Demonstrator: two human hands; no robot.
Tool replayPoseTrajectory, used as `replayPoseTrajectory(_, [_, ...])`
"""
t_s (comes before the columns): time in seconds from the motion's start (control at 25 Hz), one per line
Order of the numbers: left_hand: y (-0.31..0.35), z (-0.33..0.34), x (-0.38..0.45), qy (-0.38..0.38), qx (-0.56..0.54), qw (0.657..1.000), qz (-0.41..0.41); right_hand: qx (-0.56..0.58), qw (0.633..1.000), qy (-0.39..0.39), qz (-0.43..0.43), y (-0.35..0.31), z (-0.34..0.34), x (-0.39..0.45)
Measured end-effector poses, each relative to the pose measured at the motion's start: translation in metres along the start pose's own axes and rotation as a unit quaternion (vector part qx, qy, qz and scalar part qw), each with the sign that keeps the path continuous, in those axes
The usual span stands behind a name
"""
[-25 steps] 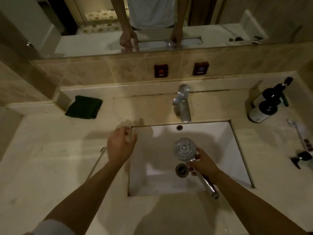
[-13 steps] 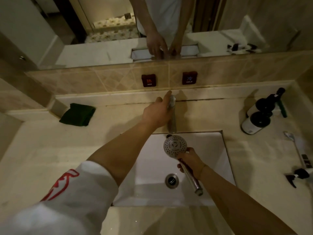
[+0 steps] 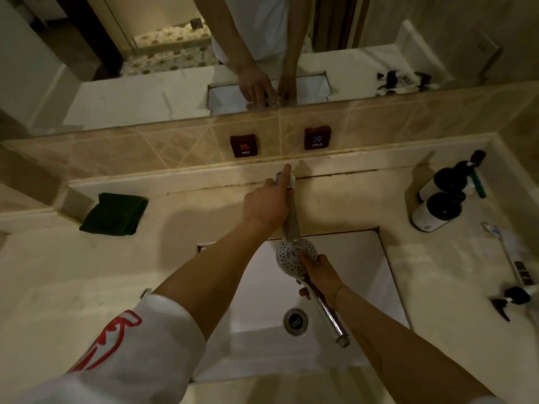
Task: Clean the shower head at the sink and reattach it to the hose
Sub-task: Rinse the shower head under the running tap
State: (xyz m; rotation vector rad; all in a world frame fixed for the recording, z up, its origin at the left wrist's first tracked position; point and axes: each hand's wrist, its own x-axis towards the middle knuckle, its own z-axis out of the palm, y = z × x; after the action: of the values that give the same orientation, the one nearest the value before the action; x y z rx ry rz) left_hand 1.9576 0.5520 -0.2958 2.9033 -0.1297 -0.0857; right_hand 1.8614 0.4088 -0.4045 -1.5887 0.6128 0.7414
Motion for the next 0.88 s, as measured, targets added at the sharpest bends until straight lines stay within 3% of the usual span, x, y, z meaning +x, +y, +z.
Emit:
replayPoseTrajectory(0.36, [0.0,-0.007,0.003,-0.018,-0.045,0.999,0.014,-0.025,0.999,0.002,-0.023,0.001,0.008,0.011])
replayPoseTrajectory(0.88, [0.006,-0.017,0.007,-0.05,-0.022,0.998,0.009,-0.068,0.998,-0.004,-0.008,0.003,0.004,0.014])
